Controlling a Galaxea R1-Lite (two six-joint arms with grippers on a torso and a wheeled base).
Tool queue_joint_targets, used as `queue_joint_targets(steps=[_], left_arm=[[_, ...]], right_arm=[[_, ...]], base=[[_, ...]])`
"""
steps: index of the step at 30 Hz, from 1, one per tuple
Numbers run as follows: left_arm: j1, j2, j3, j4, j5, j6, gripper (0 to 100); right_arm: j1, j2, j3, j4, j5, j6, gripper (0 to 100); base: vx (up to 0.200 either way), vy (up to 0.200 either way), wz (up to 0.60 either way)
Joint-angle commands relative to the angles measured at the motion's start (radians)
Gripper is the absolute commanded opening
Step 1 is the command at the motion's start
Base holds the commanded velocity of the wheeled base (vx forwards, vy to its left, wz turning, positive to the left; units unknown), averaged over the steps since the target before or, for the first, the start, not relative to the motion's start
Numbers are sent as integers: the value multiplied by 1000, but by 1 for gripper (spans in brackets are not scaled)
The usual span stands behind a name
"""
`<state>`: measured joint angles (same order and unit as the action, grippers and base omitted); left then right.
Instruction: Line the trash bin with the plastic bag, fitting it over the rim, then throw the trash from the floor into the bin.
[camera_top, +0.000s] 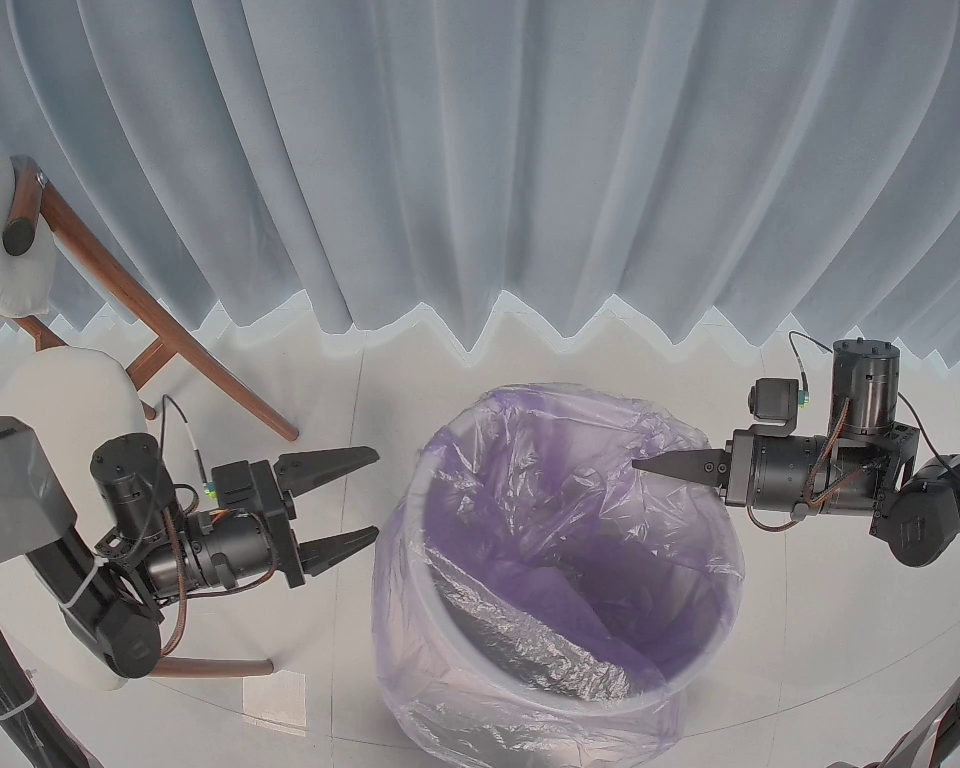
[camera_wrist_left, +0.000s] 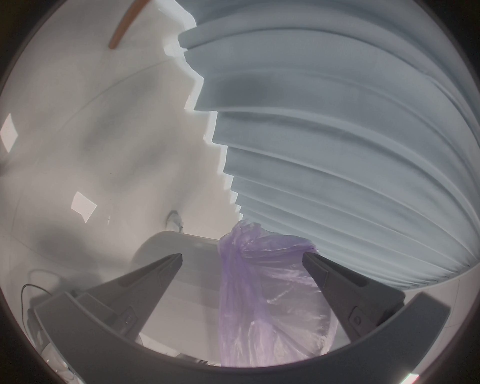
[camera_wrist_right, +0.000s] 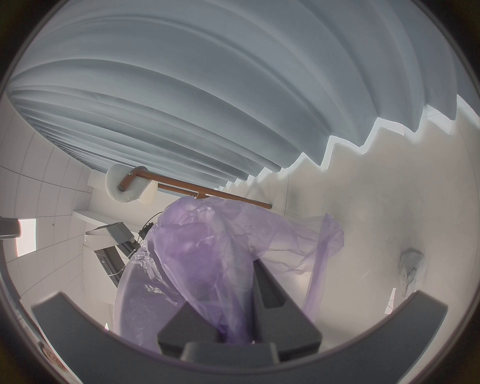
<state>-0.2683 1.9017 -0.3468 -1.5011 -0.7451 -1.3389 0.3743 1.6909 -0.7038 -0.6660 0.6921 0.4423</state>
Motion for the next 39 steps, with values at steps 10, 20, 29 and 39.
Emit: queue_joint_targets(steps=[10,20,29,39], left_arm=[[87,-345,157,30,6,15,100],[47,-369,135,45,10,409,100],[34,-336,-58,456,193,779,100],[-62,-314,-227,670,320,771,100]], right_arm=[[-51,110,37,-107,-74,-63,0],[-38,116,122,-210,-160,-83,0],[38,162,83,-218,-388,-77,0],[61,285,38,-317,-414,-56,0]], base=[[0,0,0],[0,0,0],[0,0,0],[0,0,0]])
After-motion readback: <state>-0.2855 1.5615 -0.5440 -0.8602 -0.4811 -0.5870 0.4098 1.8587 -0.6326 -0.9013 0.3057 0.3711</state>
